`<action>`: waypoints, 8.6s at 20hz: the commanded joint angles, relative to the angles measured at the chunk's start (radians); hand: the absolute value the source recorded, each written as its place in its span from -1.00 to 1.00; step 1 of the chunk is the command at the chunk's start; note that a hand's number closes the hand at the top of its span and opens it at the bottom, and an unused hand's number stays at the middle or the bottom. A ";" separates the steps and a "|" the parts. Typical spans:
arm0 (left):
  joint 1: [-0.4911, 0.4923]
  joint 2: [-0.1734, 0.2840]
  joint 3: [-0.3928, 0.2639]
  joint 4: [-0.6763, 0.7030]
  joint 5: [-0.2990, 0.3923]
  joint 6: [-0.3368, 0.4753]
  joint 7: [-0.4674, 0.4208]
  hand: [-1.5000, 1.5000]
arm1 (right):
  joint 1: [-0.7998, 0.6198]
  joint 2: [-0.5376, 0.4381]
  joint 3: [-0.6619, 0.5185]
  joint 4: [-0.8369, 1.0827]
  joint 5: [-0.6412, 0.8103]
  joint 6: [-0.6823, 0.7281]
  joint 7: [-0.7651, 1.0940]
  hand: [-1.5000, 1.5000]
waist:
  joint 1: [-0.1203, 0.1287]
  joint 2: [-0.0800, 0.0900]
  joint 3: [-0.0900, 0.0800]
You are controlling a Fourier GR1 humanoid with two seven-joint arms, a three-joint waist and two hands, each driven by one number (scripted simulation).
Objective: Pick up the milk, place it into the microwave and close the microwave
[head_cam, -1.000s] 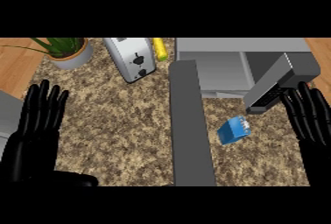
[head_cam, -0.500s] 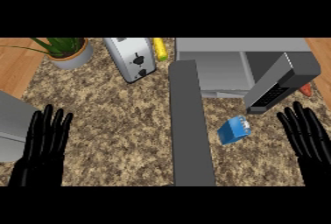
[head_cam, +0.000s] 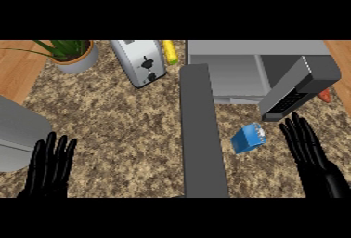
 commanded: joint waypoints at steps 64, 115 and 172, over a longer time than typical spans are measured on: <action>0.244 0.061 0.000 0.027 0.050 -0.127 -0.237 -1.00 | -0.740 -0.046 -0.289 1.569 0.145 -0.345 -0.896 1.00 | 0.012 0.003 0.001; 0.366 0.060 -0.019 0.015 0.043 -0.170 -0.316 -1.00 | -0.232 0.069 0.045 0.489 -0.029 -0.314 -0.450 1.00 | 0.003 -0.001 0.000; 0.216 0.112 0.064 0.096 0.110 -0.256 -0.244 -1.00 | -1.227 -0.132 -0.243 1.832 0.096 -0.919 -0.813 1.00 | 0.132 0.062 0.006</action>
